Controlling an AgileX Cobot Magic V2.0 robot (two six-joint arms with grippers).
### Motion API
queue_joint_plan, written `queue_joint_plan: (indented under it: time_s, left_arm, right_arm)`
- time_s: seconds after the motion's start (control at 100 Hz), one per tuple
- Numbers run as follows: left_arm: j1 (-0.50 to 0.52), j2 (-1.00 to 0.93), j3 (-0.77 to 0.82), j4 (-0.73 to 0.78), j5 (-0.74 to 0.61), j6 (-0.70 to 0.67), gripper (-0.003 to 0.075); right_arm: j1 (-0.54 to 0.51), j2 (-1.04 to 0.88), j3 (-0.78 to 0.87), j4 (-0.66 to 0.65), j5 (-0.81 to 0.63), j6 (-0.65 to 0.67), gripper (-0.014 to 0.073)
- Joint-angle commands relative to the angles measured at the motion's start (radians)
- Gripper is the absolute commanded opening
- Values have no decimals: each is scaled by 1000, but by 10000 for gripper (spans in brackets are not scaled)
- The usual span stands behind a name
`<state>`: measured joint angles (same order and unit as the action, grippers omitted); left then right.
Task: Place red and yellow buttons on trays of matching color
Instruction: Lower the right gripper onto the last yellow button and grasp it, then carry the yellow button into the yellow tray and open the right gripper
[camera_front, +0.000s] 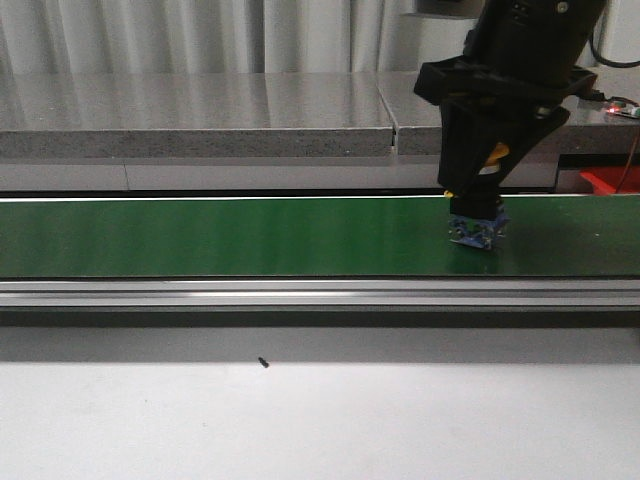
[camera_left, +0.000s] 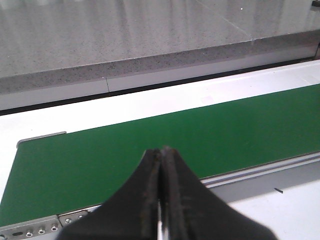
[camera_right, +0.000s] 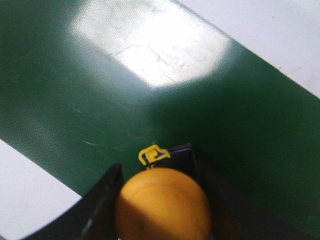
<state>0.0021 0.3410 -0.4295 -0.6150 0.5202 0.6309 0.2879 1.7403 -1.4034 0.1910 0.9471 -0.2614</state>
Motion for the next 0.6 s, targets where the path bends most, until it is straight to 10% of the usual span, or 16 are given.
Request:
queue_joint_plan:
  time_s: [0.0, 0.28, 0.59]
  left_arm:
    - [-7, 8, -25, -23, -64, -3, -20]
    - [-7, 8, -25, -23, -64, -3, -20]
    - [-7, 8, -25, -23, -64, -3, -20]
  right_arm:
    - [-27, -79, -57, 8, 20, 9, 192]
    - [-191, -250, -61, 8, 127, 27, 192]
    - [-640, -328, -60, 22, 238, 44, 192]
